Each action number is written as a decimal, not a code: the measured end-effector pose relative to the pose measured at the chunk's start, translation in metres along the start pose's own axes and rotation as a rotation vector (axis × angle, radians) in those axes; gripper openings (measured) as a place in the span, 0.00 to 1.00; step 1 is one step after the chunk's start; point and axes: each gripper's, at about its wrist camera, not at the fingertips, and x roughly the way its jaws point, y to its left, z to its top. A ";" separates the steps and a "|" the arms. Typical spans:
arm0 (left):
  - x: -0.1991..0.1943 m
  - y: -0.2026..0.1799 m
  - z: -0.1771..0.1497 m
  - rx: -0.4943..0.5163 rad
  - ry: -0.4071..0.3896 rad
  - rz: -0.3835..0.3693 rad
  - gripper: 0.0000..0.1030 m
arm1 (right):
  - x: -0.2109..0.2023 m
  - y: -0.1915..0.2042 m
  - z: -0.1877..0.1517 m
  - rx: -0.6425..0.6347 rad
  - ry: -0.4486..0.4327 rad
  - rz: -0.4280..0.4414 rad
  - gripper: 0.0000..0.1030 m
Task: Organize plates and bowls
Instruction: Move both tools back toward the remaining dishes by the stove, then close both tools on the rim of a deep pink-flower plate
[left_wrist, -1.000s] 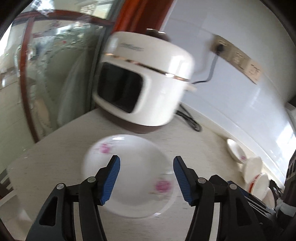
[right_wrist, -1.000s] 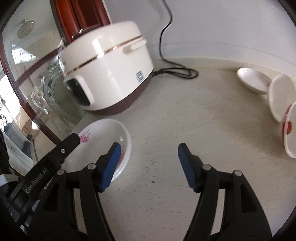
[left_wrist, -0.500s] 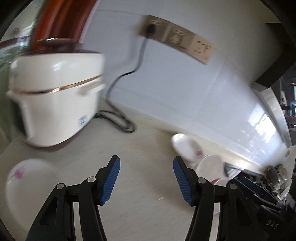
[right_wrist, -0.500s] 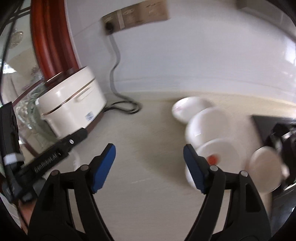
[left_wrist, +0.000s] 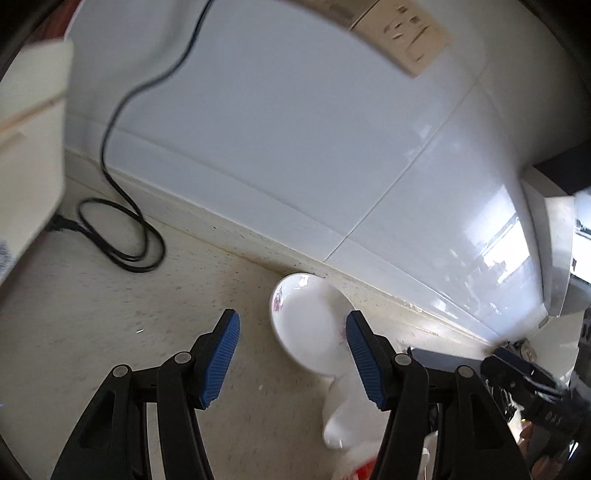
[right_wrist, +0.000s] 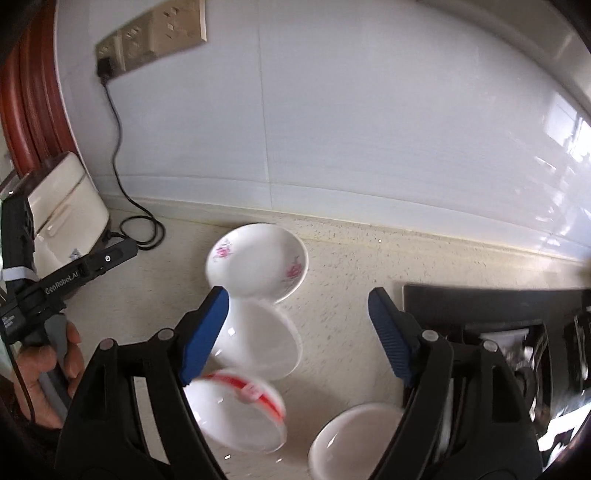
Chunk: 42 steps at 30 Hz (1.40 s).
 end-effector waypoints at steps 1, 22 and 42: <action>0.011 0.005 0.000 -0.026 0.009 0.002 0.59 | 0.012 -0.002 0.009 -0.022 0.026 -0.012 0.78; 0.113 0.027 -0.017 -0.034 0.173 -0.065 0.52 | 0.186 -0.005 0.030 -0.149 0.339 0.101 0.55; 0.146 0.004 -0.025 0.053 0.223 -0.067 0.20 | 0.231 -0.006 0.032 -0.190 0.465 0.207 0.26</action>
